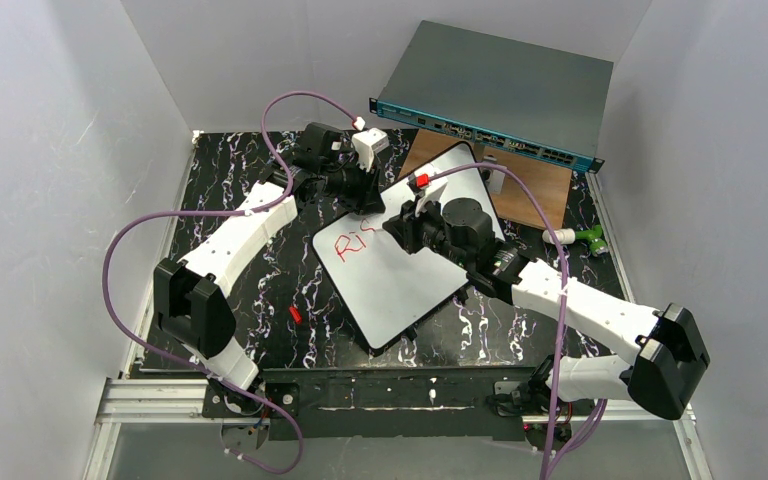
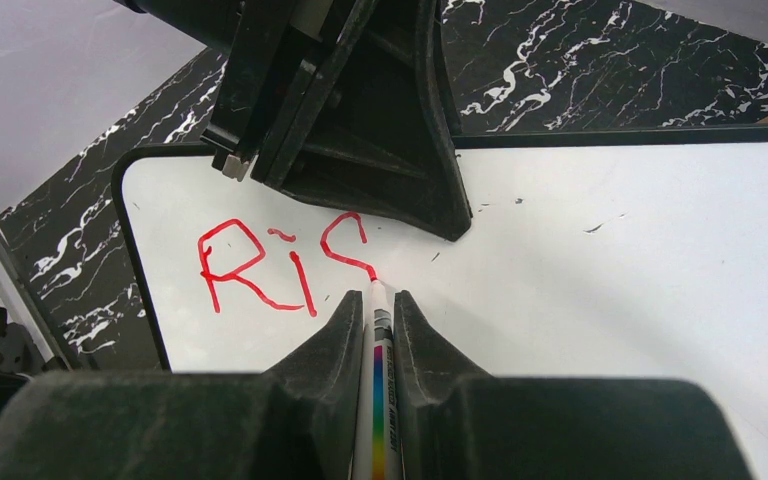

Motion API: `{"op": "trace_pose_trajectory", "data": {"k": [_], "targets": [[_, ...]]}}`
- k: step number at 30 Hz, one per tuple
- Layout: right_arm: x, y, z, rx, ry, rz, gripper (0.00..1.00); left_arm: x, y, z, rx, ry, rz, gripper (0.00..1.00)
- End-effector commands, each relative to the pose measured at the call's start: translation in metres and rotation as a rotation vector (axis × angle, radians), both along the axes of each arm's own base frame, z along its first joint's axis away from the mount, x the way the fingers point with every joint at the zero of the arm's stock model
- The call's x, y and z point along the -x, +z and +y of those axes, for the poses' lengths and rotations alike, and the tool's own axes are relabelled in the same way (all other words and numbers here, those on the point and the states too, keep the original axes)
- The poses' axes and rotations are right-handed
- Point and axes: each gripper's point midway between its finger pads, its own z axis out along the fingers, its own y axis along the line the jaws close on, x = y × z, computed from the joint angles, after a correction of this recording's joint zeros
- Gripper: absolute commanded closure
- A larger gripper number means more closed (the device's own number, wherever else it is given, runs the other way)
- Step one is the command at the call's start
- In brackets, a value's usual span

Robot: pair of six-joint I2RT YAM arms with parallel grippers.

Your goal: Write a sentence on the whiteboard

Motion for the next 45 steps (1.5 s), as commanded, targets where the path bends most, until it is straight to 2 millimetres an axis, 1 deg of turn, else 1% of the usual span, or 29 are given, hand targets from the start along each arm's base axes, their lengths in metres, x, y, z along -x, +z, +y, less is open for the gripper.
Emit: {"op": "trace_pose_trajectory", "data": {"k": [1,20,31,39,45], "targets": [[0.002,-0.024,-0.007,0.056,-0.008,0.045,0.99,0.017,-0.005,0.002,-0.044,-0.050,0.008,1.00],[0.013,-0.021,0.003,0.027,0.052,0.055,0.99,0.015,-0.002,0.001,-0.038,-0.050,0.001,1.00],[0.016,-0.013,0.010,-0.005,0.082,0.040,0.99,0.015,-0.002,0.001,-0.038,-0.051,-0.002,1.00],[0.014,-0.003,0.017,-0.031,0.097,0.022,0.99,0.015,-0.002,0.001,-0.038,-0.050,-0.001,1.00],[0.012,0.005,0.018,-0.044,0.093,0.002,0.99,0.016,-0.002,0.001,-0.038,-0.052,0.001,1.00]]}}
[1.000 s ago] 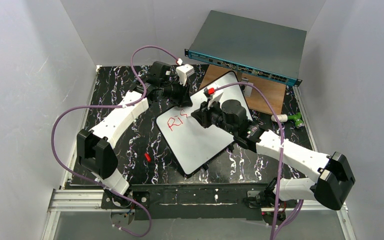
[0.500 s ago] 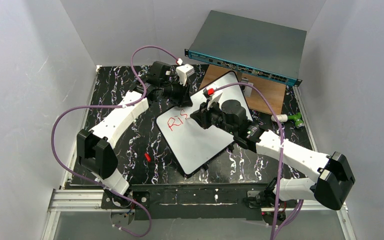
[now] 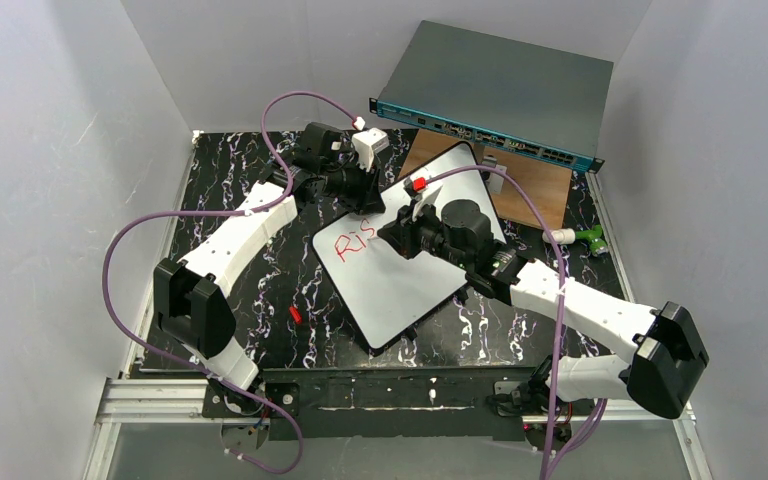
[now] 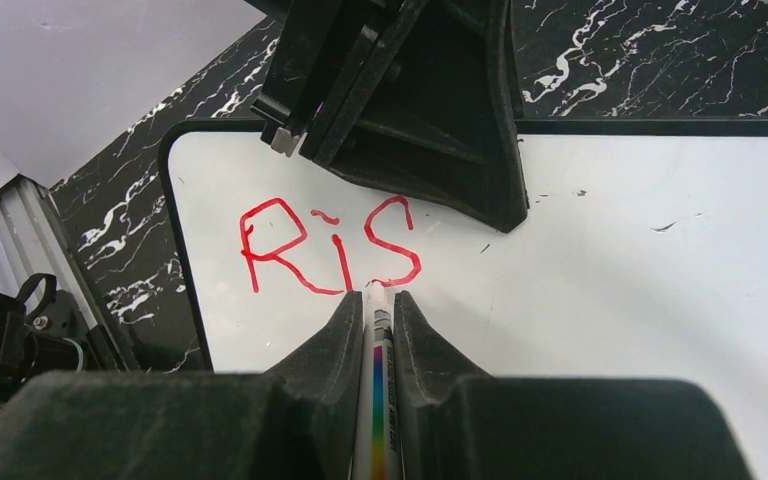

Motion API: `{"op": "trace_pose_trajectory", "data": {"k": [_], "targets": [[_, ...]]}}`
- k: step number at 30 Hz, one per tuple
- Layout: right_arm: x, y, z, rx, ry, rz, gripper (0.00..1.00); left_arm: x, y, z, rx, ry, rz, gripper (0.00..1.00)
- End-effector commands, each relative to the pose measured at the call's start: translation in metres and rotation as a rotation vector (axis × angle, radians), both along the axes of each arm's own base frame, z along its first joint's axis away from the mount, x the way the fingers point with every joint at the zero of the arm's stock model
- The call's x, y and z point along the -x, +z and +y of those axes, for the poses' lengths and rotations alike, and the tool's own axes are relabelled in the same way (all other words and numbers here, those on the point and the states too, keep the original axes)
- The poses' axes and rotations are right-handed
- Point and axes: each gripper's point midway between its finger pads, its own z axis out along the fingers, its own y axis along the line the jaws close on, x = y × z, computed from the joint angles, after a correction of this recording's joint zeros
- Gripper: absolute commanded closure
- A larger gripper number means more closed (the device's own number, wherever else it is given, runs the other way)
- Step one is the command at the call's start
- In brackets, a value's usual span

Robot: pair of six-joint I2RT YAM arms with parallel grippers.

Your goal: Write a sentence on the whiteboard

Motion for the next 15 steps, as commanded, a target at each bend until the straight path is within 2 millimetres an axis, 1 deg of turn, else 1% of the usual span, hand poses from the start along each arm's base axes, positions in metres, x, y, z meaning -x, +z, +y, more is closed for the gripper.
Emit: {"op": "trace_pose_trajectory", "data": {"k": [1,5,9,11,13,15], "targets": [[-0.004,0.013,0.005,-0.027,-0.001,-0.038,0.99,0.016,-0.003,0.001,-0.041,-0.049,0.004,1.00],[-0.004,0.029,-0.002,-0.046,-0.025,-0.065,0.99,0.016,-0.002,0.002,-0.042,-0.049,0.002,1.00],[-0.002,0.051,-0.010,-0.078,-0.042,-0.101,0.99,0.016,-0.003,0.002,-0.044,-0.049,0.001,1.00],[-0.003,0.059,-0.015,-0.092,-0.064,-0.117,0.99,0.016,-0.002,0.002,-0.043,-0.050,-0.001,1.00],[-0.006,0.063,-0.020,-0.093,-0.095,-0.131,0.99,0.016,-0.002,0.001,-0.043,-0.051,0.000,1.00],[-0.010,0.063,-0.024,-0.081,-0.117,-0.142,0.99,0.015,-0.002,0.001,-0.042,-0.051,-0.001,1.00]]}}
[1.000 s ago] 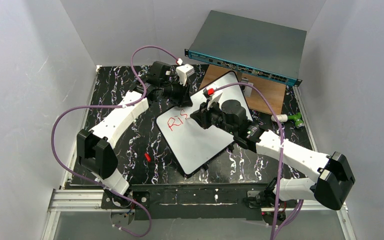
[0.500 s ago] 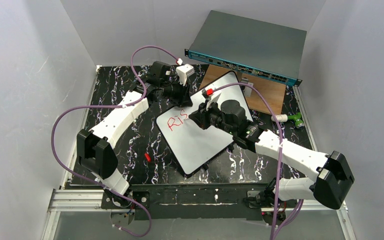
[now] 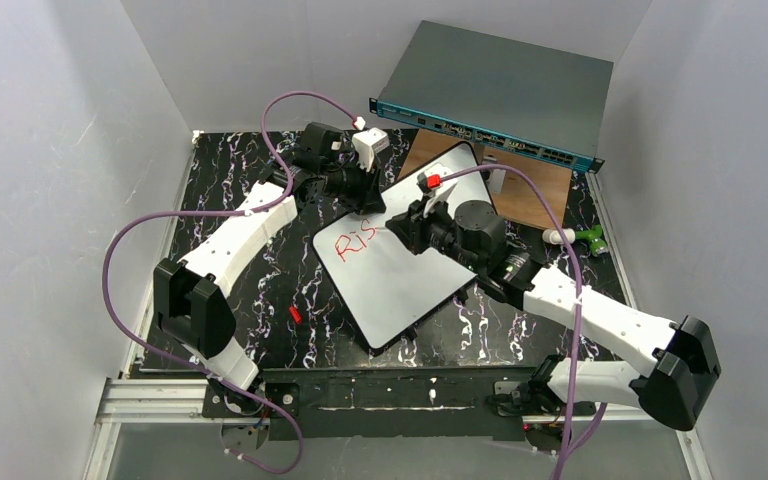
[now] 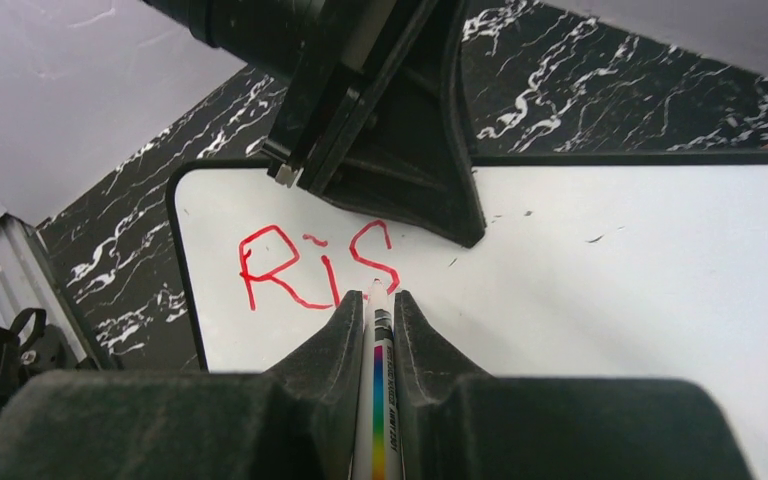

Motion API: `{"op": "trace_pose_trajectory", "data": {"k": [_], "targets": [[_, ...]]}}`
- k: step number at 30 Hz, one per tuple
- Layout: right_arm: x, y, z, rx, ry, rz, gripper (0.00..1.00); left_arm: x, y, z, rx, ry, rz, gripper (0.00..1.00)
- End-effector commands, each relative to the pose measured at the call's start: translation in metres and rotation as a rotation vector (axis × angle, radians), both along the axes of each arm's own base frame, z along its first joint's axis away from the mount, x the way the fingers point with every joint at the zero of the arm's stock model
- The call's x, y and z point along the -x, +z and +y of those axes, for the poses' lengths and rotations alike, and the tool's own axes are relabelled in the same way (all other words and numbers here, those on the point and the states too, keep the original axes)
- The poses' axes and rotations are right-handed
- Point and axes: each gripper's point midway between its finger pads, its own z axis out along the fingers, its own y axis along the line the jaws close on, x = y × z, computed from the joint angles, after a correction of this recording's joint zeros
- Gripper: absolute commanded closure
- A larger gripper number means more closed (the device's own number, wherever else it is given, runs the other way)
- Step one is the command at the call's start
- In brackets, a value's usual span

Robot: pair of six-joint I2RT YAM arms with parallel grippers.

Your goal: Write a sentence on the whiteboard

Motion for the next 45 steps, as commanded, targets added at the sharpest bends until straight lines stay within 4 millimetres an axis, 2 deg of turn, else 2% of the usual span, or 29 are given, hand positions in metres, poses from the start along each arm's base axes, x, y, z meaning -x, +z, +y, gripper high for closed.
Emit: {"op": "trace_pose_trajectory", "data": {"k": [1,7,22,34,40,45], "targets": [[-0.011,0.037,-0.010,-0.045,-0.069,-0.093,0.99,0.015,-0.002,0.001,-0.042,-0.051,0.001,1.00],[-0.024,0.026,-0.012,-0.018,-0.106,-0.080,0.99,0.014,0.000,0.000,-0.033,-0.050,0.001,1.00],[-0.033,0.022,0.001,-0.018,-0.088,-0.065,0.99,0.015,0.001,-0.002,-0.023,-0.051,0.006,1.00],[-0.045,0.007,-0.019,0.050,-0.184,-0.047,0.99,0.016,0.002,-0.001,-0.022,-0.051,0.005,1.00],[-0.052,0.010,-0.025,0.057,-0.222,-0.057,0.99,0.017,0.003,-0.001,-0.020,-0.052,0.005,1.00],[-0.051,0.020,-0.020,0.030,-0.198,-0.075,0.99,0.017,0.003,-0.002,-0.018,-0.053,0.004,1.00]]}}
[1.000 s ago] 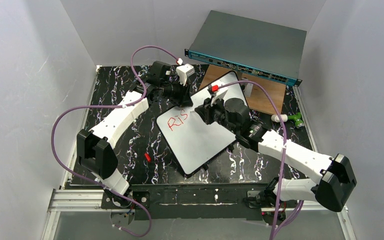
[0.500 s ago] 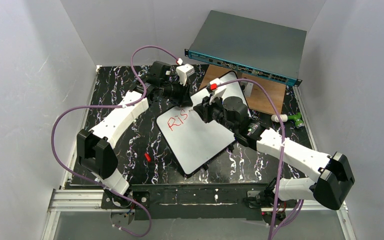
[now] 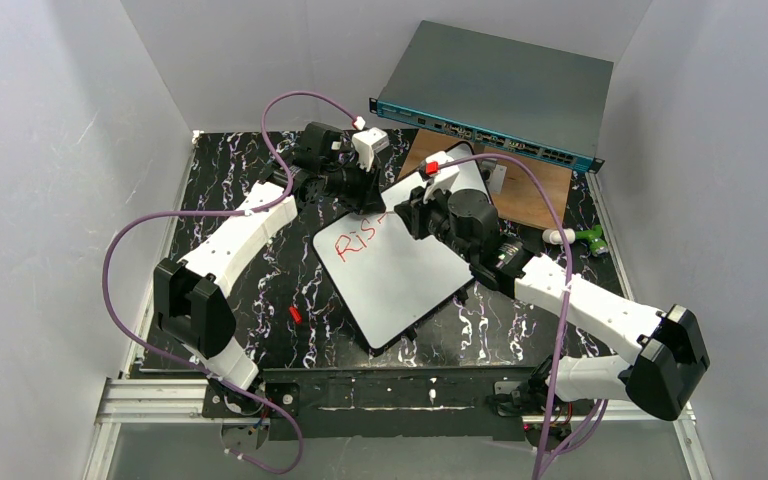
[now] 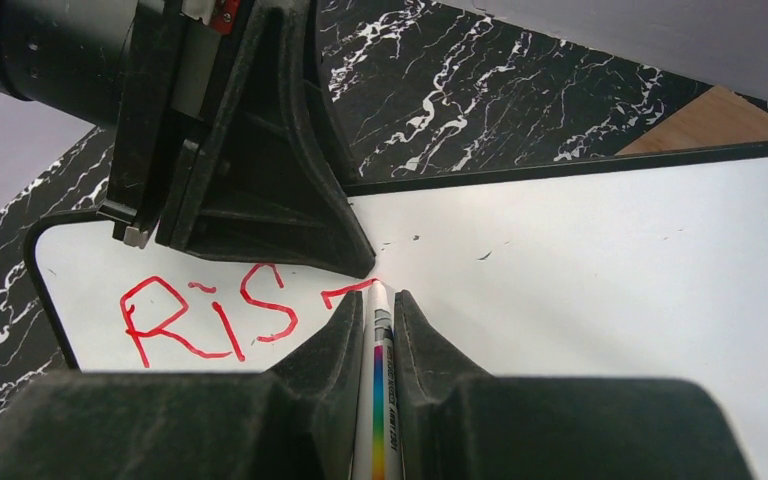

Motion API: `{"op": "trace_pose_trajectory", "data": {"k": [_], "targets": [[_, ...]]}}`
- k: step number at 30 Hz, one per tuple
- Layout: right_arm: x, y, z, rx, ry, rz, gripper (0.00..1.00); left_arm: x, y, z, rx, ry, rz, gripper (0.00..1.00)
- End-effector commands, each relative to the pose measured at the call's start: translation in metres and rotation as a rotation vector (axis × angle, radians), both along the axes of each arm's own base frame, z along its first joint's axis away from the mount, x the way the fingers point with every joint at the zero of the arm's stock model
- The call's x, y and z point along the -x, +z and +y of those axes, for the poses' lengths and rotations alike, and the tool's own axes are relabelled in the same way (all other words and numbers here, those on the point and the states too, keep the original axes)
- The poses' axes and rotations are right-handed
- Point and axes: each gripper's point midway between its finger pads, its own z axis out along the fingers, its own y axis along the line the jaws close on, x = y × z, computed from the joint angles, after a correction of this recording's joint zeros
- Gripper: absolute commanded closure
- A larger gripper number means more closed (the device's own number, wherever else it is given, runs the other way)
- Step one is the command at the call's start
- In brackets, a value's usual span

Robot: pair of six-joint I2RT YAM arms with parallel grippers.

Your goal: Write a sentence on the whiteboard

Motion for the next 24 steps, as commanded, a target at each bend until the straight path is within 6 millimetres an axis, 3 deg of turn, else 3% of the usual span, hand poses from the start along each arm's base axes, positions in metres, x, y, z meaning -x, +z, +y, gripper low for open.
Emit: {"op": "trace_pose_trajectory", "data": {"k": [1,10,24], "targets": [[-0.008,0.024,0.000,-0.029,-0.012,-0.056,0.99,0.015,0.003,-0.001,-0.025,-0.049,-0.003,1.00],[0.002,0.023,0.016,-0.074,0.072,-0.026,0.99,0.015,0.004,-0.001,-0.021,-0.043,0.000,1.00],[0.007,0.020,0.023,-0.083,0.098,-0.005,0.99,0.011,0.010,-0.006,0.003,-0.039,-0.002,1.00]]}}
